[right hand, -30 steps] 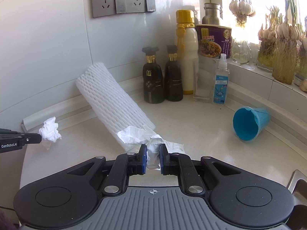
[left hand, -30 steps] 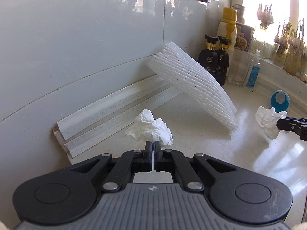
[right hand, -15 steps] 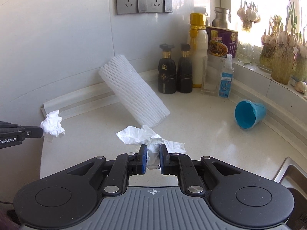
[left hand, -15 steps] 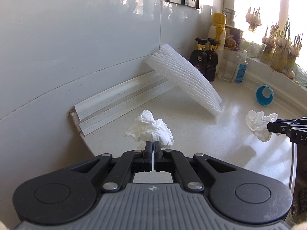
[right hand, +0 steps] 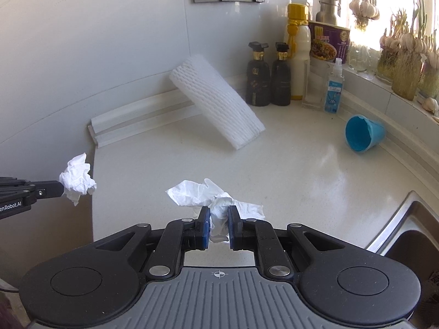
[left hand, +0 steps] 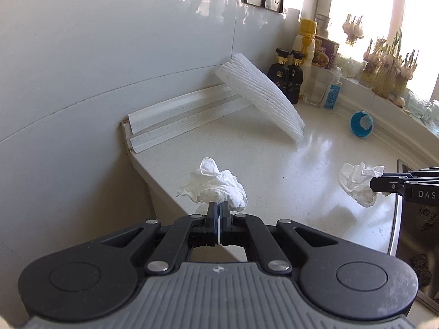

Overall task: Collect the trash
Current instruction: 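Carry both crumpled tissues off the counter toward the trash bin with both tools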

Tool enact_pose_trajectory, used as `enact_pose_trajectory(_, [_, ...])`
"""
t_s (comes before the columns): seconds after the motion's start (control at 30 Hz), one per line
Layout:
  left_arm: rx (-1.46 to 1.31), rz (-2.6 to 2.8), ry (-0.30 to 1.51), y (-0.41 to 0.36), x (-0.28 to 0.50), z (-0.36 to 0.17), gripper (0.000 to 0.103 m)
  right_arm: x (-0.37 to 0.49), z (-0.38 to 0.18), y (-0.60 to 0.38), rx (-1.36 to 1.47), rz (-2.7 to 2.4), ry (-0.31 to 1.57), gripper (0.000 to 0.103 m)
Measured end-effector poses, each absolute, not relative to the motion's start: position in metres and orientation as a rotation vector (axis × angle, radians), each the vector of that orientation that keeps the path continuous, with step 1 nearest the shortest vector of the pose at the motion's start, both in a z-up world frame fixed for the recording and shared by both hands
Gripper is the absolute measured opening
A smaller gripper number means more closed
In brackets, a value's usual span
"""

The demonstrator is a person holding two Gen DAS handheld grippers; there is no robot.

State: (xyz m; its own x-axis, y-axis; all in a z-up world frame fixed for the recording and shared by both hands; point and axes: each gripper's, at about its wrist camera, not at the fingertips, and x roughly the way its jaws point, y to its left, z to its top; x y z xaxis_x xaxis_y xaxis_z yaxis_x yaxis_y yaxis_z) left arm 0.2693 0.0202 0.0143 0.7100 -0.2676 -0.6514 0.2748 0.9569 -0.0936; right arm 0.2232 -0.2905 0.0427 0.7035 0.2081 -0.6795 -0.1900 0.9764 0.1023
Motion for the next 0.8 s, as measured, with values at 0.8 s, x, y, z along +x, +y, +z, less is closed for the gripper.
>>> enact_pose_trajectory(0.8, [-0.063,-0.226,0.765,0.083,0.197,-0.020,0.001,0.151,0.036,-0.188,-0.001,0.478,0.796,0.012])
